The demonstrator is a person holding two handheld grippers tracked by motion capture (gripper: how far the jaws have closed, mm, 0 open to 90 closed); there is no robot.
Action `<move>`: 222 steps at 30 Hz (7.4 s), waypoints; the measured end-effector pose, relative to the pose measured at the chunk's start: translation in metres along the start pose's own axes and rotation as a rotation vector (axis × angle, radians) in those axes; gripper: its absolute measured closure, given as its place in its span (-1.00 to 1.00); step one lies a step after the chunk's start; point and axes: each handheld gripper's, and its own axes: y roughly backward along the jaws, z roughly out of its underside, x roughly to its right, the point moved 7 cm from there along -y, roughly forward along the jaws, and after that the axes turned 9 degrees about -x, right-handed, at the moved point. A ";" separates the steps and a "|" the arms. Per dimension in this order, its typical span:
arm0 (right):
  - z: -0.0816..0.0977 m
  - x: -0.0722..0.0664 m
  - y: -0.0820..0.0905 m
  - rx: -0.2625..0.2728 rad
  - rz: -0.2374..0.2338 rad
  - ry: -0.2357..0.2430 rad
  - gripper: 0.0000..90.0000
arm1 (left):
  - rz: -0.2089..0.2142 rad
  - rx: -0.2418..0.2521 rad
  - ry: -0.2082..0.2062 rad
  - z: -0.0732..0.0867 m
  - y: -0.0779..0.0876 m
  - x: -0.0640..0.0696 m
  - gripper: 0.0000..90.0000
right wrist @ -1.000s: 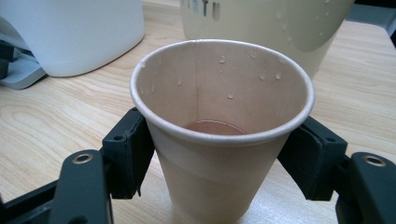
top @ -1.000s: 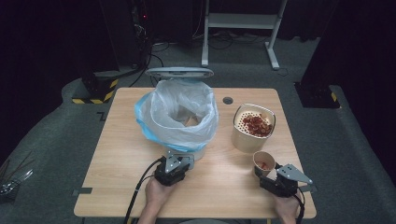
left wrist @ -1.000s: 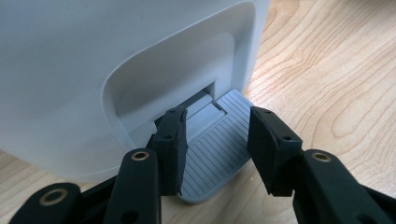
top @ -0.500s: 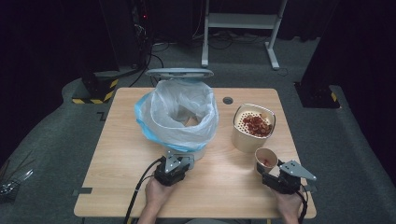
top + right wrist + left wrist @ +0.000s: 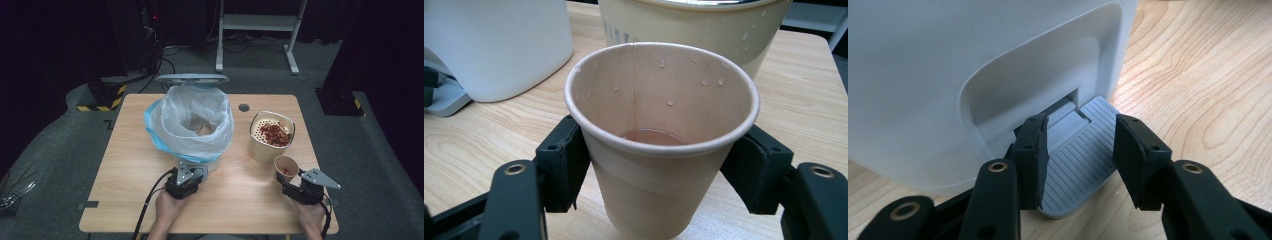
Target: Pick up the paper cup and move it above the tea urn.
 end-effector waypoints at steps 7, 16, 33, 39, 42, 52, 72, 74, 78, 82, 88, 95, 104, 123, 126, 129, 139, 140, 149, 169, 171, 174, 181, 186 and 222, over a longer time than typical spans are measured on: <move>-0.005 0.003 0.002 -0.001 0.009 0.014 -0.28 | 0.000 0.000 0.000 0.000 0.000 0.000 0.27; -0.014 0.009 0.008 0.015 0.011 0.017 -0.27 | 0.001 0.000 0.001 0.000 0.000 0.000 0.27; -0.033 0.019 0.020 0.037 -0.003 0.000 -0.26 | 0.001 0.000 0.001 0.000 0.000 0.000 0.27; -0.041 0.023 0.025 0.050 0.000 0.007 -0.25 | 0.000 0.000 0.002 0.000 0.000 0.000 0.27; -0.045 0.024 0.027 0.057 -0.003 0.004 -0.25 | 0.000 0.000 0.001 0.000 0.000 0.000 0.27; -0.059 0.028 0.032 0.060 0.015 0.031 -0.25 | 0.000 0.000 0.001 0.000 0.000 0.000 0.27; -0.081 0.039 0.032 0.037 0.052 0.058 -0.24 | 0.000 0.000 0.001 0.000 0.000 0.000 0.27; -0.083 0.040 0.032 0.034 0.056 0.061 -0.24 | 0.000 0.000 0.001 0.000 0.000 0.000 0.27; -0.089 0.043 0.032 0.028 0.065 0.062 -0.23 | 0.000 0.000 0.001 0.000 0.000 0.000 0.27; -0.094 0.047 0.031 0.020 0.079 0.070 -0.23 | 0.002 0.000 0.002 0.000 0.000 0.000 0.27; -0.102 0.051 0.030 0.013 0.093 0.074 -0.23 | 0.002 0.000 0.002 0.000 0.000 0.000 0.27; -0.113 0.053 0.027 -0.003 0.115 0.094 -0.23 | 0.002 0.000 0.002 0.000 0.000 0.000 0.27; -0.125 0.057 0.024 -0.041 0.149 0.134 -0.23 | 0.004 0.000 0.003 0.000 0.000 0.000 0.27; -0.145 0.054 0.015 -0.139 0.221 0.271 -0.21 | -0.005 0.000 -0.003 0.000 0.001 -0.002 0.27; -0.147 0.054 0.014 -0.157 0.230 0.289 -0.20 | -0.005 0.001 -0.003 0.000 0.001 -0.002 0.27; -0.148 0.054 0.012 -0.173 0.239 0.307 -0.20 | -0.005 0.001 -0.003 0.000 0.001 -0.002 0.27; -0.153 0.057 0.009 -0.234 0.273 0.353 -0.20 | -0.005 0.002 -0.003 0.000 0.001 -0.002 0.27; -0.153 0.058 0.008 -0.241 0.281 0.359 -0.20 | -0.005 0.002 -0.003 0.000 0.001 -0.002 0.27; -0.158 0.056 0.006 -0.305 0.286 0.420 -0.18 | -0.004 0.002 -0.003 0.000 0.001 -0.002 0.27; -0.163 0.057 -0.002 -0.464 0.321 0.539 -0.13 | -0.004 0.002 -0.003 0.000 0.001 -0.002 0.27; -0.164 0.057 -0.002 -0.472 0.325 0.546 -0.13 | -0.004 0.003 -0.002 0.000 0.001 -0.002 0.27; -0.164 0.058 -0.002 -0.483 0.333 0.560 -0.12 | -0.004 0.003 -0.003 0.000 0.001 -0.002 0.27; -0.164 0.057 -0.005 -0.516 0.354 0.608 -0.09 | -0.003 0.003 -0.002 0.000 0.001 -0.002 0.27; -0.165 0.056 -0.006 -0.545 0.379 0.648 -0.08 | -0.004 0.003 -0.003 0.000 0.001 -0.002 0.27; -0.170 0.043 -0.015 -0.683 0.541 0.939 -0.04 | -0.001 0.006 0.000 0.000 0.001 -0.002 0.27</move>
